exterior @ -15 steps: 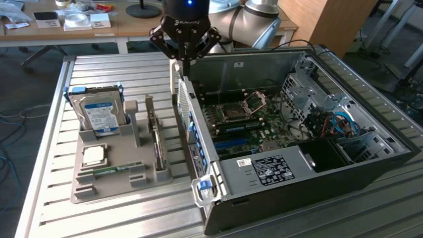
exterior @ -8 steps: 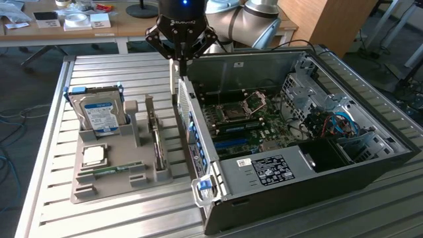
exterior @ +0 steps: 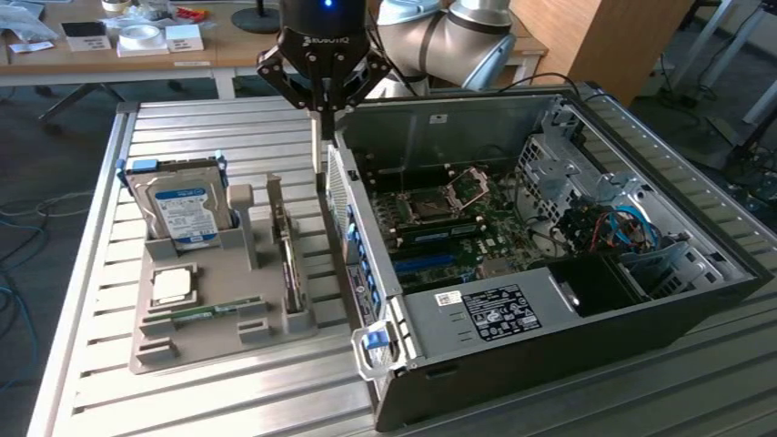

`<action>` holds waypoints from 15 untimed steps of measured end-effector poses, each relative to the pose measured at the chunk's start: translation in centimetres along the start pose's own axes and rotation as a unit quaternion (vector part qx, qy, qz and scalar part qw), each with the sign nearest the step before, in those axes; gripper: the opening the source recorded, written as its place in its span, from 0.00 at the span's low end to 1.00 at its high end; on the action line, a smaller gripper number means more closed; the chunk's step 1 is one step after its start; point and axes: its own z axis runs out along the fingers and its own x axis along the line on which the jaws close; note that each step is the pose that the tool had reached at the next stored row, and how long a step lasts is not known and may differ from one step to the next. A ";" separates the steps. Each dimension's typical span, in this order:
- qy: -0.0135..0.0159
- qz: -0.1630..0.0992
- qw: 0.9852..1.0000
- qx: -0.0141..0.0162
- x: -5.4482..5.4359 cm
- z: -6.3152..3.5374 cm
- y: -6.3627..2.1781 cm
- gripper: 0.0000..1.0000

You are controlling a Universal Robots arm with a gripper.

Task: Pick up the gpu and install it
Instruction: 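Reach for the gpu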

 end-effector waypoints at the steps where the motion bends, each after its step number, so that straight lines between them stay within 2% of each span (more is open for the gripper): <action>1: 0.000 0.000 1.000 0.000 0.1 0.00 0.01 0.11; 15: 0.000 0.000 1.000 0.000 1.8 -0.03 0.17 0.11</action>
